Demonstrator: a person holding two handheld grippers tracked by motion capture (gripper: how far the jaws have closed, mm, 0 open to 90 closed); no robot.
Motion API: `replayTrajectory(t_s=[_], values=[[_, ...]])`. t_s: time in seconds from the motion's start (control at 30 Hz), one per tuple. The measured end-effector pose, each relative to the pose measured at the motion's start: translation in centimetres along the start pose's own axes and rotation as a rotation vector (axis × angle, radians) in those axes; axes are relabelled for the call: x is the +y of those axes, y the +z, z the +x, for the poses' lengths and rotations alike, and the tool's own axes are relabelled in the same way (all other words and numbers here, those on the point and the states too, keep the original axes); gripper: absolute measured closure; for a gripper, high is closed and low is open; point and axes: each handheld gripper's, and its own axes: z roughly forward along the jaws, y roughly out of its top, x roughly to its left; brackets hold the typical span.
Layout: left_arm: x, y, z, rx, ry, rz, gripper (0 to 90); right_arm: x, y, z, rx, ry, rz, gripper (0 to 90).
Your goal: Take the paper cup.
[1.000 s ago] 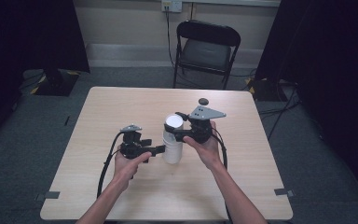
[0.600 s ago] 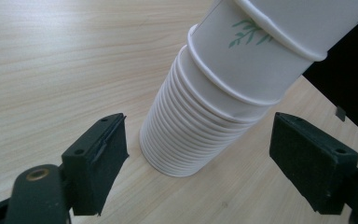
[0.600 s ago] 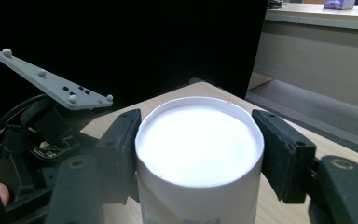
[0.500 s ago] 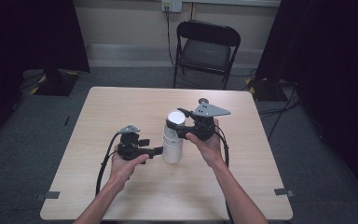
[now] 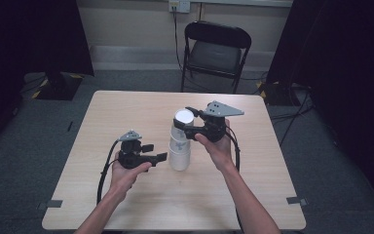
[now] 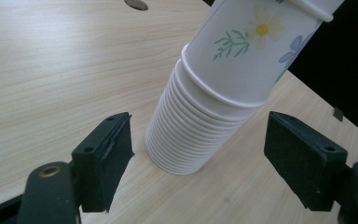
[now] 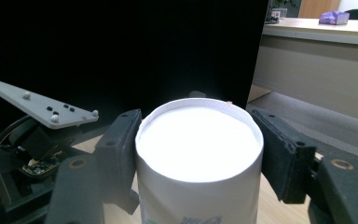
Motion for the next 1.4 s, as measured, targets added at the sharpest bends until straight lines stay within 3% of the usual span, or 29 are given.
replayTrajectory(t_s=[0.23,0.5,0.77,0.9,0.97,1.4], values=[[-0.3,-0.8,0.0,0.006,0.007,-0.026,25.9,0.7,-0.2,-0.1,-0.004,0.016,-0.024,36.0],[-0.7,-1.3,0.0,-0.001,0.027,-0.016,26.3,1.6,-0.6,-0.3,0.01,0.049,-0.055,36.2],[-0.8,-1.8,-0.2,0.02,0.053,-0.026,27.5,2.4,-1.5,-0.3,-0.001,0.038,-0.067,36.3],[-0.9,-2.1,-0.3,0.013,0.065,-0.027,31.2,2.6,-2.3,-0.4,-0.009,0.039,-0.076,36.3],[-1.0,-2.2,-0.3,-0.014,0.07,-0.033,31.3,2.7,-2.9,-0.4,-0.01,0.042,-0.079,36.3],[-2.0,-3.0,-1.4,-0.015,0.113,-0.028,31.6,2.1,-6.4,-0.2,-0.038,0.069,-0.051,36.4]])
